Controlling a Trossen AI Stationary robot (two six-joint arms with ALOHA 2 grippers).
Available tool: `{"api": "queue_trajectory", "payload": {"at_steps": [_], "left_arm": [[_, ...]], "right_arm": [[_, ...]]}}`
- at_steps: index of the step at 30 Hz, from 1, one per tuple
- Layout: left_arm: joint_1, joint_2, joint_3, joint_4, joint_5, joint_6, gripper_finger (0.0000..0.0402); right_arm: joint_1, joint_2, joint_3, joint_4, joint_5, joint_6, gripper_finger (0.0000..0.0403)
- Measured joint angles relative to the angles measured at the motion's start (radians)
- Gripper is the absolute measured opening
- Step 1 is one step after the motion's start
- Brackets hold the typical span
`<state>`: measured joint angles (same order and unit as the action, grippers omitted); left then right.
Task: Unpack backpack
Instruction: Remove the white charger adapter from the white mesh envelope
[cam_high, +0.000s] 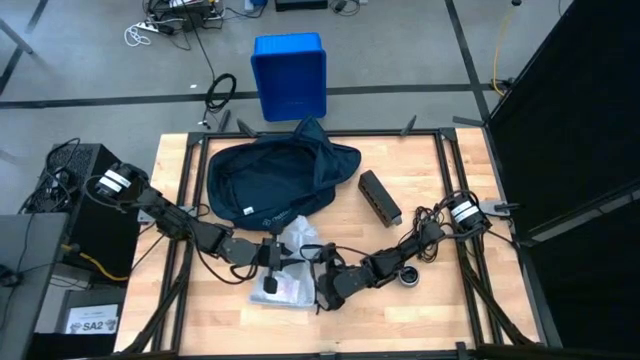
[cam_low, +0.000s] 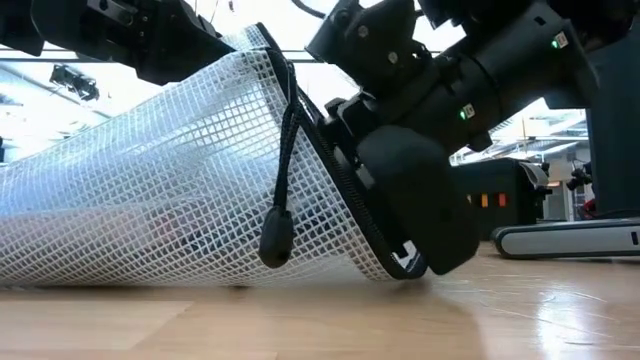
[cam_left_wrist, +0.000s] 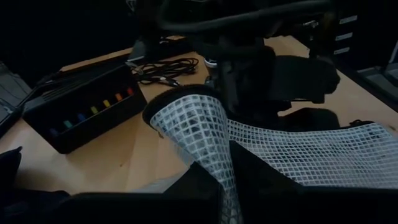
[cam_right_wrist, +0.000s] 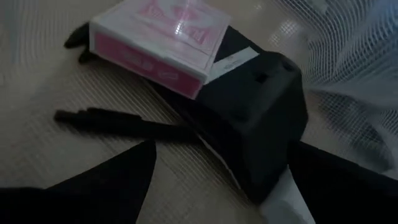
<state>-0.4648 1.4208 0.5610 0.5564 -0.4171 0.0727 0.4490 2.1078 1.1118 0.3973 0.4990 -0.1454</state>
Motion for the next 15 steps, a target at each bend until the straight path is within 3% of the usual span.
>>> {"api": "queue_trajectory", "payload": {"at_steps": [6,11,15], "left_arm": [[0.000,0.000,0.000,-0.002,0.004,0.000,0.0000],[-0.001,0.000,0.000,0.001,0.003,0.000,0.0000],[0.000,0.000,0.000,0.020,-0.040,-0.006,0.0000]], "right_arm": [[0.002,-0.001,0.000,0.061,-0.103,0.172,0.0332],[0.014,-0.001,0.000,0.160,-0.103,0.207,0.0317],[0.015,0.000,0.000,0.121,-0.056,0.215,0.0306]]}}
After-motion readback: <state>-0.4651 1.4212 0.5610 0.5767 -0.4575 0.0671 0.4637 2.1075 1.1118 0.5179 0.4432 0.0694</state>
